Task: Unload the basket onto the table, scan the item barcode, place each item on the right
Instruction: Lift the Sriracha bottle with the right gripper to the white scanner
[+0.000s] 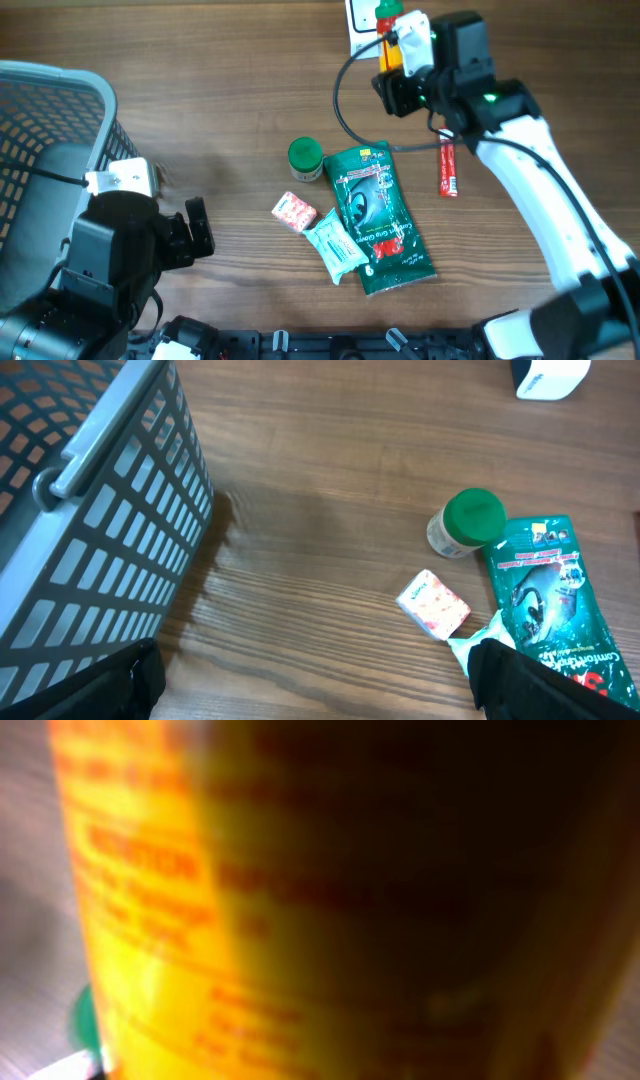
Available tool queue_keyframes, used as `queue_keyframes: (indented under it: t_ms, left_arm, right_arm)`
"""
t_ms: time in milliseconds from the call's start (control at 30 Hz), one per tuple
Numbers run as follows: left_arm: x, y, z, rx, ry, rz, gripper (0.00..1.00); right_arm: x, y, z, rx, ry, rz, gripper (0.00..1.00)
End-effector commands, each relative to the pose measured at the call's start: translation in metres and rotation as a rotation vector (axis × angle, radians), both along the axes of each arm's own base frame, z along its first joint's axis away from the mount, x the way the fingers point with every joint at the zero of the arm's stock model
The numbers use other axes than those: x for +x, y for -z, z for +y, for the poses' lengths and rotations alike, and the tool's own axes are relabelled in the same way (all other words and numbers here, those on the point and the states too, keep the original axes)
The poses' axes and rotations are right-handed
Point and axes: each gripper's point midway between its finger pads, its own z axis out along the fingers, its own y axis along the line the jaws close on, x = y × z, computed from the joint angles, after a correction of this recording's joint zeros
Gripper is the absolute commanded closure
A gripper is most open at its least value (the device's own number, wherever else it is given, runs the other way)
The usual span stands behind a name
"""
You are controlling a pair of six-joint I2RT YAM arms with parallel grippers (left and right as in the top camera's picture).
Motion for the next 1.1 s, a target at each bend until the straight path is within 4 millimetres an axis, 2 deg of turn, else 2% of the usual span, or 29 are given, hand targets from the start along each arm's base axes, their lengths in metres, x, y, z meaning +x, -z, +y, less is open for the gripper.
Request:
queue_keyframes:
  t_ms: [0, 200, 333, 467, 567, 733, 800, 933, 1000, 1067]
  left_arm:
    - [0.0, 0.0, 0.0, -0.01, -0.008, -0.001, 0.0]
    - [0.0, 0.0, 0.0, -0.01, -0.008, 0.0, 0.0]
    - [0.0, 0.0, 0.0, -0.01, -0.008, -0.001, 0.0]
    - [0.0, 0.0, 0.0, -0.01, -0.008, -0.001, 0.0]
    - [0.0, 0.0, 0.0, -0.01, -0.008, -0.001, 0.0]
    - [0.0, 0.0, 0.0, -0.01, -0.008, -0.001, 0.0]
    - [0.0, 0.0, 0.0, -0.01, -0.008, -0.001, 0.0]
    - [0.0, 0.0, 0.0, -0.01, -0.008, -0.001, 0.0]
    - [0.0, 0.0, 0.0, -0.01, -0.008, -0.001, 0.0]
    - [0.0, 0.0, 0.0, -0.01, -0.008, 0.0, 0.0]
  right_arm:
    - [0.04, 0.027, -0.012, -0.071, 0.117, -0.037, 0.38]
    - [0.098, 0.048, -0.034, -0.243, 0.248, -0.166, 0.39]
    - [0.125, 0.062, -0.031, -0.3, 0.241, -0.182, 0.39]
    - [0.162, 0.086, -0.029, -0.35, 0.283, -0.19, 0.4]
    - [0.181, 0.103, -0.031, -0.452, 0.258, -0.199, 0.43]
    - [0.185, 0.126, -0.046, -0.578, 0.265, -0.177, 0.44]
    - [0.184, 0.127, -0.046, -0.579, 0.262, -0.172, 0.45]
    - [0.178, 0.114, -0.052, -0.559, 0.296, -0.12, 0.47]
    - [0.171, 0.109, -0.072, -0.597, 0.324, -0.066, 0.51]
    - [0.161, 0.104, -0.111, -0.648, 0.41, -0.003, 0.53]
